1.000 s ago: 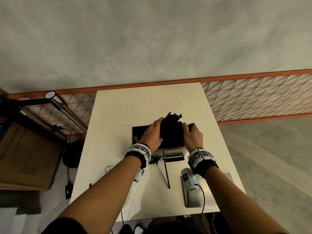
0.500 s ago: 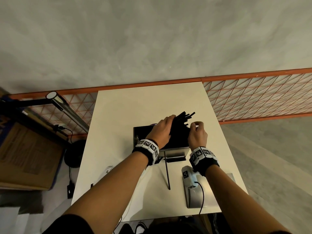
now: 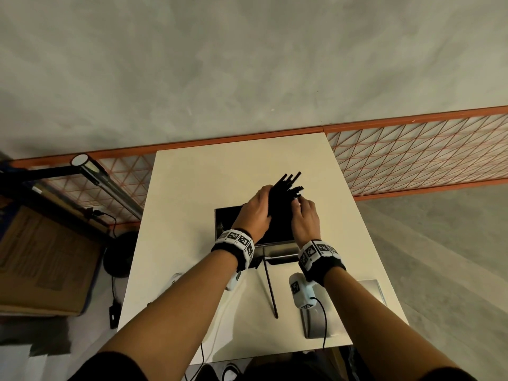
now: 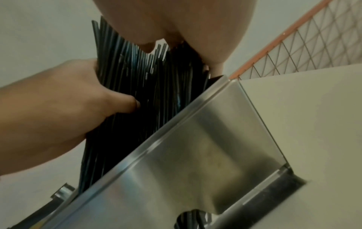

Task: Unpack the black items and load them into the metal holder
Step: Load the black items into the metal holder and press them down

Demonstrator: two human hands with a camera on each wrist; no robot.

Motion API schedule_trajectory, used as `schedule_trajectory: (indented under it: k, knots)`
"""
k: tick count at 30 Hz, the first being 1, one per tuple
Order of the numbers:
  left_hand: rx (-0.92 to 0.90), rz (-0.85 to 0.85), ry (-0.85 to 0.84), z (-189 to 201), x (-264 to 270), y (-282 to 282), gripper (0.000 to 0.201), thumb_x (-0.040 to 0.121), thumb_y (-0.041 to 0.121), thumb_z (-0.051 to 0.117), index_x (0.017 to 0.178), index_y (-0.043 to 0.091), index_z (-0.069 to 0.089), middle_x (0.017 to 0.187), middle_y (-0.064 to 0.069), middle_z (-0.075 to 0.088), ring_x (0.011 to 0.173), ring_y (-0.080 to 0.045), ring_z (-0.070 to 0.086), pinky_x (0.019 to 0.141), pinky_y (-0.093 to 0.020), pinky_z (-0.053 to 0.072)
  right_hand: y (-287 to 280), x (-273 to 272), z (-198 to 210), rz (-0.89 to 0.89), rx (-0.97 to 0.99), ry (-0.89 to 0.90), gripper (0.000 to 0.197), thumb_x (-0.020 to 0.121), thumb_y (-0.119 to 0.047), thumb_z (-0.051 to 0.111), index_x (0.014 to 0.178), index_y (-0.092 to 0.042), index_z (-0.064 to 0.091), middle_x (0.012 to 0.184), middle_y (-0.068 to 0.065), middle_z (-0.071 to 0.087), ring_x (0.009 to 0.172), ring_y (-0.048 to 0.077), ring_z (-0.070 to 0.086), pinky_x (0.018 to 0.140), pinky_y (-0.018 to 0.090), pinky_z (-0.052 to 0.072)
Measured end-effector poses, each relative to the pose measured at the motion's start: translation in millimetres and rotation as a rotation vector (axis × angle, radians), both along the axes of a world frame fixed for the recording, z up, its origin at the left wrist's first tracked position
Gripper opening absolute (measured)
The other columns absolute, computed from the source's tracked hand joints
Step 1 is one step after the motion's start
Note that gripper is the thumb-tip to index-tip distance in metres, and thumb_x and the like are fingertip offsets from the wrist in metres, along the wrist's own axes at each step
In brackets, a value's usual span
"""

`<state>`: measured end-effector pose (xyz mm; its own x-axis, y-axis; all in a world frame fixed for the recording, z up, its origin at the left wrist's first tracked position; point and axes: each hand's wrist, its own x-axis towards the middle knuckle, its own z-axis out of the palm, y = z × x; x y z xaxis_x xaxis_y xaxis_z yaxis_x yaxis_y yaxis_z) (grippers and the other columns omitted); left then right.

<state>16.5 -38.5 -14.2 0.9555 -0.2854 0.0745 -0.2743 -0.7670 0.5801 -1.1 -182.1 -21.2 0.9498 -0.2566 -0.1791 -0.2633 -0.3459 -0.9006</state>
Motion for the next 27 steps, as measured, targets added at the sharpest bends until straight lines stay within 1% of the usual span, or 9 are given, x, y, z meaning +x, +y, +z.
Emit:
schedule_trajectory:
  k: [3,6,9,13,17,19,22,25,27]
  knots:
    - [0.001,-0.023,-0.023,7,1,-6,0.066,0.088,-0.004,0.064,0.147,0.008,0.036,0.129,-0.019,0.061,0.106,-0.038,0.067,0.087,-0.042,0.056,-4,2,-1,-0.055,0.037,-0.039,0.039,0.105,-0.034,0.038,0.133,-0.014,0.055,0.135,0.009,0.055,0.126,0.023,0.050,0.099,0.024,0.031]
    - [-0.011,-0.056,-0.052,13,2,-12,0.065,0.088,-0.005,0.063,0.147,0.008,0.037,0.128,-0.019,0.061,0.103,-0.039,0.067,0.086,-0.042,0.055,-5,2,2,-0.128,0.182,-0.076,0.042,0.103,-0.044,0.036,0.135,-0.023,0.053,0.135,0.006,0.059,0.124,0.020,0.054,0.107,0.036,0.040]
    - [-0.027,-0.094,-0.069,17,2,-18,0.062,0.089,-0.004,0.063,0.145,0.007,0.040,0.127,-0.019,0.062,0.101,-0.039,0.068,0.086,-0.043,0.056,-8,2,7,-0.191,0.348,-0.102,0.051,0.096,-0.057,0.035,0.135,-0.029,0.052,0.131,0.003,0.062,0.119,0.015,0.058,0.107,0.044,0.044]
    - [0.002,-0.127,-0.095,12,1,-18,0.060,0.088,-0.003,0.065,0.143,0.005,0.043,0.125,-0.020,0.061,0.105,-0.036,0.065,0.089,-0.041,0.056,-12,4,13,-0.230,0.428,-0.118,0.059,0.086,-0.073,0.033,0.128,-0.038,0.056,0.128,-0.004,0.063,0.121,0.014,0.057,0.106,0.051,0.044]
    - [0.082,-0.180,-0.161,2,-5,-15,0.068,0.081,-0.008,0.067,0.143,0.003,0.042,0.120,-0.020,0.059,0.108,-0.033,0.060,0.096,-0.043,0.053,-13,3,22,-0.248,0.435,-0.201,0.049,0.092,-0.064,0.030,0.122,-0.038,0.061,0.117,-0.003,0.068,0.114,0.014,0.060,0.104,0.052,0.046]
    - [0.106,-0.196,-0.221,1,-4,-17,0.071,0.079,-0.007,0.069,0.142,0.006,0.039,0.116,-0.017,0.059,0.104,-0.031,0.060,0.094,-0.042,0.054,-14,4,29,-0.294,0.470,-0.252,0.048,0.096,-0.054,0.029,0.119,-0.031,0.063,0.112,0.001,0.071,0.110,0.016,0.063,0.102,0.052,0.047]
    - [0.106,-0.196,-0.286,7,-2,-21,0.071,0.079,-0.005,0.071,0.141,0.007,0.039,0.113,-0.016,0.060,0.101,-0.029,0.060,0.092,-0.041,0.055,-16,7,44,-0.347,0.562,-0.302,0.047,0.100,-0.049,0.030,0.117,-0.022,0.065,0.106,0.006,0.073,0.106,0.024,0.066,0.097,0.052,0.050]
    - [0.095,-0.179,-0.302,16,2,-26,0.069,0.079,-0.008,0.070,0.141,0.005,0.044,0.112,-0.016,0.061,0.100,-0.030,0.060,0.090,-0.038,0.056,-20,12,55,-0.380,0.620,-0.347,0.048,0.103,-0.047,0.029,0.114,-0.019,0.066,0.101,0.009,0.075,0.101,0.025,0.068,0.089,0.045,0.052]
    - [0.118,-0.155,-0.287,17,4,-26,0.068,0.078,-0.010,0.069,0.140,0.003,0.046,0.112,-0.017,0.062,0.099,-0.032,0.060,0.087,-0.040,0.056,-22,16,57,-0.391,0.628,-0.372,0.048,0.103,-0.047,0.029,0.114,-0.018,0.066,0.100,0.010,0.075,0.100,0.025,0.069,0.084,0.039,0.051]
